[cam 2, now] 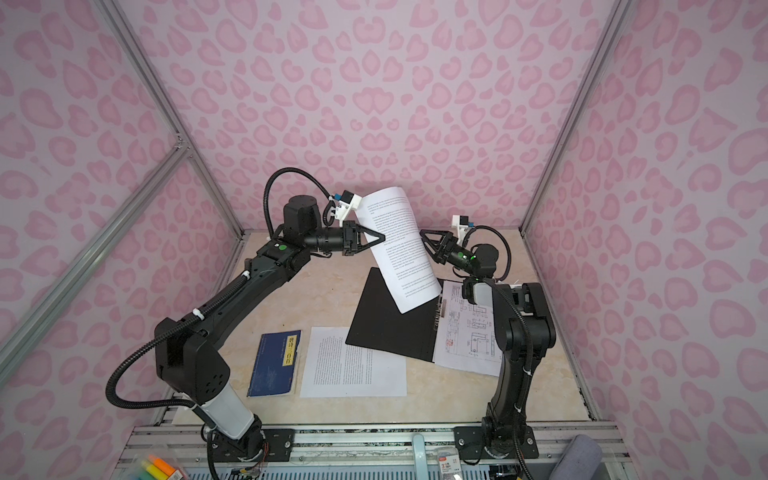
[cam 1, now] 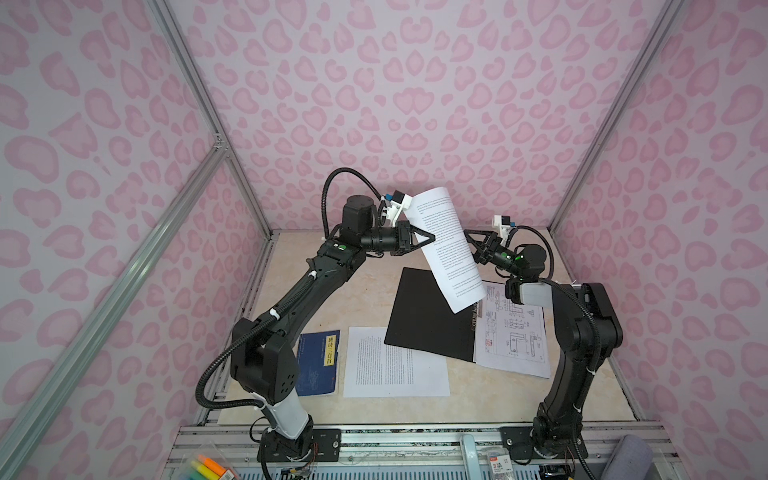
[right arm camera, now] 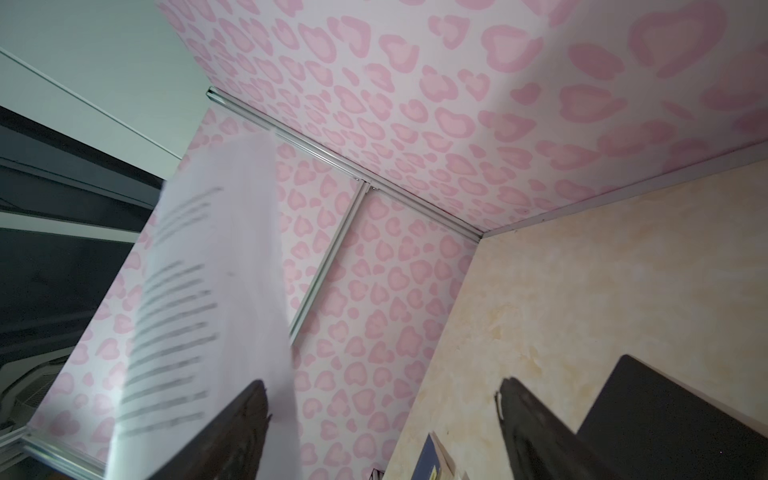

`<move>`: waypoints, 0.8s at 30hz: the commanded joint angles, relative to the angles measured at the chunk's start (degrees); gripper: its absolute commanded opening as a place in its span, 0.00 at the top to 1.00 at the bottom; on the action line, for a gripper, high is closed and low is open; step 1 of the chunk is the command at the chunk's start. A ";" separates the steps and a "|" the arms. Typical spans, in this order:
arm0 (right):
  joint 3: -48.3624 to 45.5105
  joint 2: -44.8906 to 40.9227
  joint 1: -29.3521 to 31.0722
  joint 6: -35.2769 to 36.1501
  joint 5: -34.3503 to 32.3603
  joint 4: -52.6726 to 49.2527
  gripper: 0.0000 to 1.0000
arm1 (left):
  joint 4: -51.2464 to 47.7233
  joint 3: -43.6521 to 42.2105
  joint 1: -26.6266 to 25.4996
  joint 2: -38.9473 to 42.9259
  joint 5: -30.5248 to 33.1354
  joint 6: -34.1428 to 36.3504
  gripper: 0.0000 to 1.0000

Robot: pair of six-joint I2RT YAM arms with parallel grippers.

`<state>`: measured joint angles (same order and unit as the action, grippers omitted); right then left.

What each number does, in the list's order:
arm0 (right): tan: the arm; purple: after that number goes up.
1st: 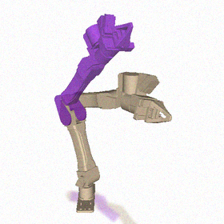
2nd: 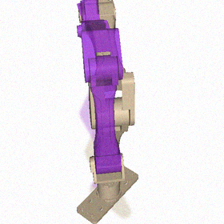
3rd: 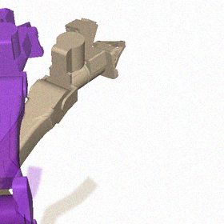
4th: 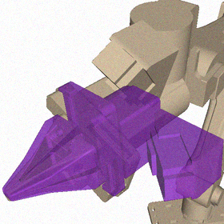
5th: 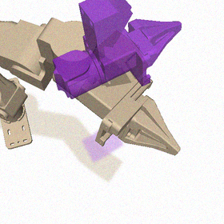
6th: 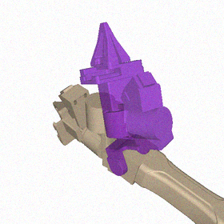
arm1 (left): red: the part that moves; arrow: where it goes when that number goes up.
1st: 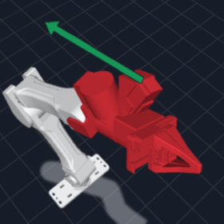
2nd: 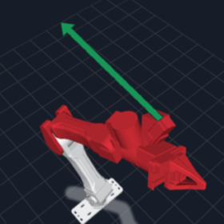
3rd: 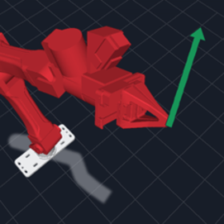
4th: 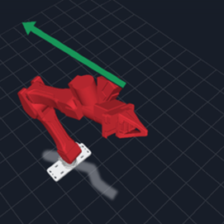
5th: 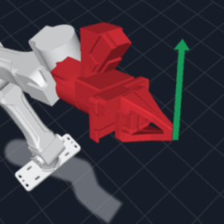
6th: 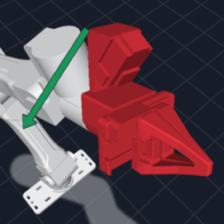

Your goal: Put the files into the folder

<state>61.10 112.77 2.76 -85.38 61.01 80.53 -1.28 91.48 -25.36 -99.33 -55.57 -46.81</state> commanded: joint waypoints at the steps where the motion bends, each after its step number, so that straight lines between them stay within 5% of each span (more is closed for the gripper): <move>1: -0.46 -1.33 0.66 -5.88 0.86 8.71 0.14 | 4.52 -0.52 1.13 -2.09 -3.09 -1.80 0.97; 8: -0.33 -3.43 1.32 -7.38 1.42 8.71 0.17 | 3.58 -0.52 4.11 -5.29 -4.71 -0.65 0.97; 15: 0.34 -1.44 1.39 -7.73 2.60 8.53 0.36 | 3.67 -1.11 5.40 -4.47 -6.34 -0.20 0.97; 24: -0.36 -2.09 2.85 2.54 5.10 -2.94 0.55 | 5.70 -1.40 6.02 -3.64 -7.45 -1.65 0.97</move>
<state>61.17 111.13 5.32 -87.92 64.53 81.36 1.41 90.21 -19.59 -104.12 -61.65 -47.94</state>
